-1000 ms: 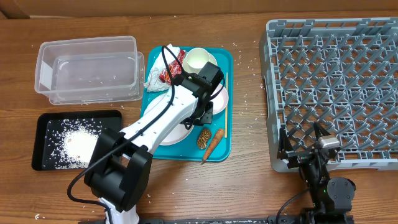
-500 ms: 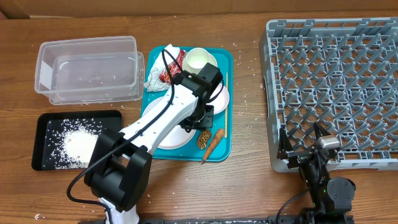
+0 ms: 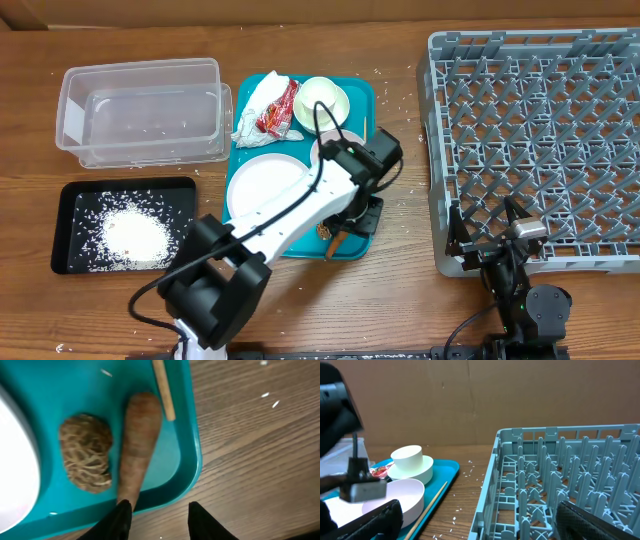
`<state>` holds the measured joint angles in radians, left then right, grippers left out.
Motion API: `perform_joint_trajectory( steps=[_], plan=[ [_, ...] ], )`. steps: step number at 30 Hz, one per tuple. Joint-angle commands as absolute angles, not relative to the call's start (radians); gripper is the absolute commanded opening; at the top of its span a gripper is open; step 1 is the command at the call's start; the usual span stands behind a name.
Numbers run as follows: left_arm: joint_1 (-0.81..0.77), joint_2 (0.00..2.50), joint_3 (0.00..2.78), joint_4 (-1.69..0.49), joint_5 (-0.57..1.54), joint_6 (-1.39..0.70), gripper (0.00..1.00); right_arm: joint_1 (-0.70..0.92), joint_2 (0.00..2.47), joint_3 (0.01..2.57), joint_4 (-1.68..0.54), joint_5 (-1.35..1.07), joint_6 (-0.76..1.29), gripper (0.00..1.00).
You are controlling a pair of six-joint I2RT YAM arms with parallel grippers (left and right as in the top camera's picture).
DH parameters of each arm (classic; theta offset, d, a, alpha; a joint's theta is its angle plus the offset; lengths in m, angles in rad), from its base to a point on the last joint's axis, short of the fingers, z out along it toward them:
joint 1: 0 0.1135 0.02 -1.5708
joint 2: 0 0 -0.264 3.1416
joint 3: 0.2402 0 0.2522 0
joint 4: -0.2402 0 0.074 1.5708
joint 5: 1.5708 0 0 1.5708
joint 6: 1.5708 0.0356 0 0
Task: Sort waste into correct bins and load items into the dishwasher
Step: 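Lower the left gripper onto the carrot and grasp it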
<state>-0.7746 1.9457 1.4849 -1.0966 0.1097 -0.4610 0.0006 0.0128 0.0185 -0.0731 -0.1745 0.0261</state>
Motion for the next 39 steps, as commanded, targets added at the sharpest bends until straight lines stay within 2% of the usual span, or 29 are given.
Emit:
perform_joint_trajectory(
  steps=[1, 3, 16, 39],
  plan=[
    [-0.796, 1.995, 1.507, -1.1, 0.077, -0.45, 0.37, -0.002, 0.003, 0.008, -0.069, -0.165, 0.029, 1.0],
    [-0.799, 2.011, 1.507, -1.106, 0.07, -0.45, 0.34, -0.002, 0.003, 0.008, -0.069, -0.165, 0.029, 1.0],
    [-0.799, 2.035, 1.507, -1.1, -0.064, -0.448, 0.34, -0.002, 0.003, 0.008, -0.069, -0.165, 0.029, 1.0],
    [-0.8, 2.035, 1.425, -1.016, -0.052, -0.399, 0.38, -0.002, 0.003, 0.008, -0.069, -0.165, 0.029, 1.0]
  ],
)
